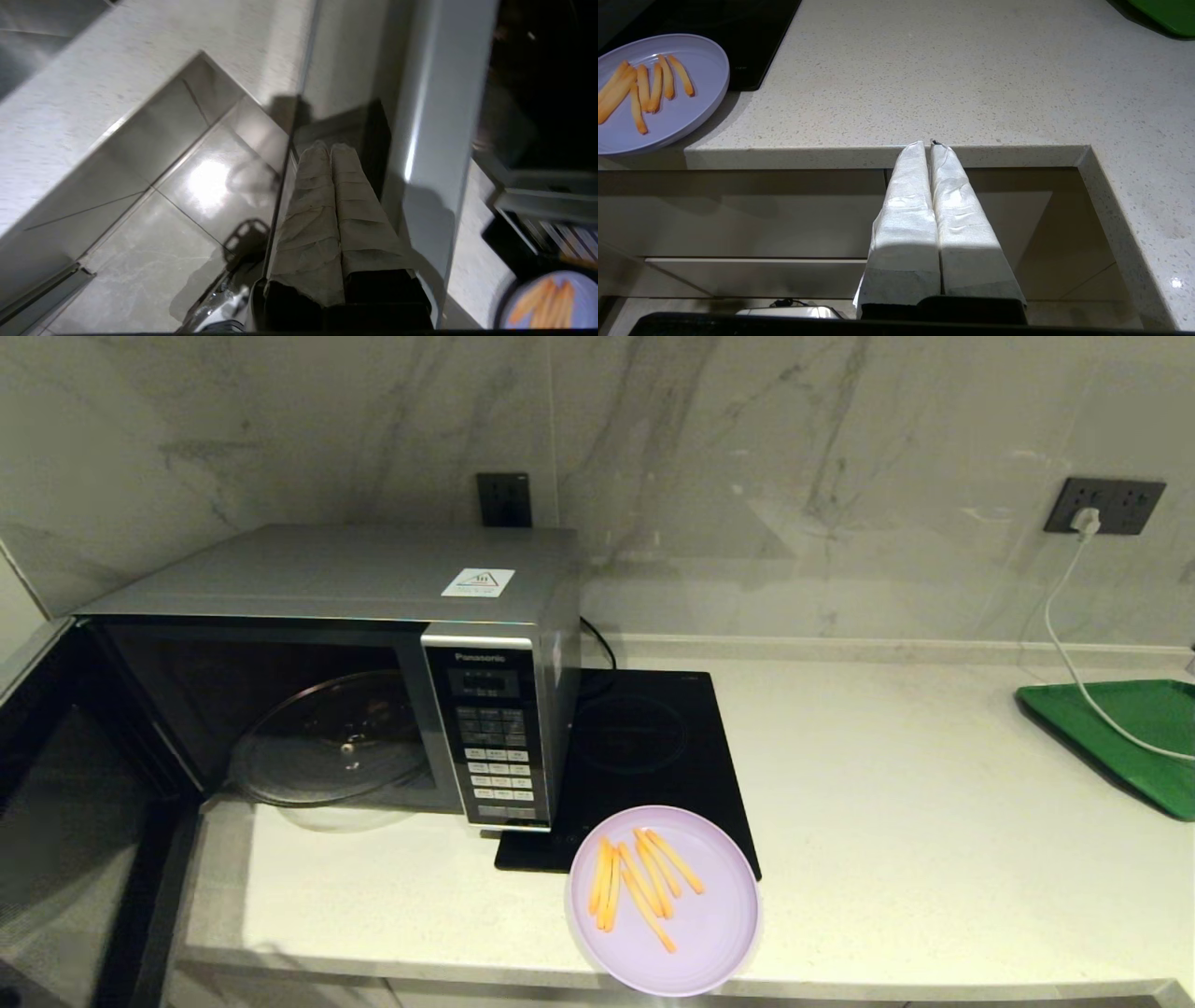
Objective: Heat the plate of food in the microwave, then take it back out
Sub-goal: Close the microwave oven
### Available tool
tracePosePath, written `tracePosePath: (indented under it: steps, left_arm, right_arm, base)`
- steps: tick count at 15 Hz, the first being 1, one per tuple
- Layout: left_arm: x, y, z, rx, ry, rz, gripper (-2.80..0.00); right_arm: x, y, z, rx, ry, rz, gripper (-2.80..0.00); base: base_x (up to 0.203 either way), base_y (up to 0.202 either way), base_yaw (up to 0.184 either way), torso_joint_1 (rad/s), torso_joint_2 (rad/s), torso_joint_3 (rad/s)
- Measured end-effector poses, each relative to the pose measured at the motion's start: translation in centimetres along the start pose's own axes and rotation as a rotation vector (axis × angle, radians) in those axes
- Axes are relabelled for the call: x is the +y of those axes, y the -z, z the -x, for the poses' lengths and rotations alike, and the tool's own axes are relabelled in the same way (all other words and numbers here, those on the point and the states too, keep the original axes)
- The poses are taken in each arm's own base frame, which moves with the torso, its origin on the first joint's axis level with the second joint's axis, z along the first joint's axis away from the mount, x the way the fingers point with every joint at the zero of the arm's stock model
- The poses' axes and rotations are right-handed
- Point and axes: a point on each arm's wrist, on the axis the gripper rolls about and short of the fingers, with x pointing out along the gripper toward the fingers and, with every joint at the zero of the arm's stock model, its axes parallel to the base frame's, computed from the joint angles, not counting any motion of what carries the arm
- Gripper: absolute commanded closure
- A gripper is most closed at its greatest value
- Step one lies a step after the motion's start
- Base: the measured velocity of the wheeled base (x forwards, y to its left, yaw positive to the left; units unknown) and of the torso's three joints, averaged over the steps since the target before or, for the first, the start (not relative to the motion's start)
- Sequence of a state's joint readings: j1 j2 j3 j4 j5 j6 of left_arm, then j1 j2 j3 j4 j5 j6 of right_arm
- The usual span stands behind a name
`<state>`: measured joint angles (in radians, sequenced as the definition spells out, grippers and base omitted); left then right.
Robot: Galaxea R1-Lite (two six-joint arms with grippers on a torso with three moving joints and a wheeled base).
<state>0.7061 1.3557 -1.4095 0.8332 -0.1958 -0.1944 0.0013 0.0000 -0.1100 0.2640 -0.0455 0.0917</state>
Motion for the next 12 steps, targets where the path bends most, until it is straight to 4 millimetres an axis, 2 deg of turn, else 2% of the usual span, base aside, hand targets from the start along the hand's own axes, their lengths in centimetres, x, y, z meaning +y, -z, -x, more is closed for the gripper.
tracePosePath:
  steps: [6,12]
  left_arm:
    - [-4.2,4.6,1.5,0.080,0.119,-0.071,0.00]
    - [-7.2,7.4,1.7,0.134,0.181,-0.128,0.00]
  right_arm:
    - [0.0,0.0,0.0,0.000,0.000,0.000,0.00]
    - [0.0,0.0,0.0,0.000,0.000,0.000,0.00]
  base:
    - [0.000,0.000,0.000,0.000,0.00,0.000]
    - [0.000,0.000,0.000,0.000,0.00,0.000]
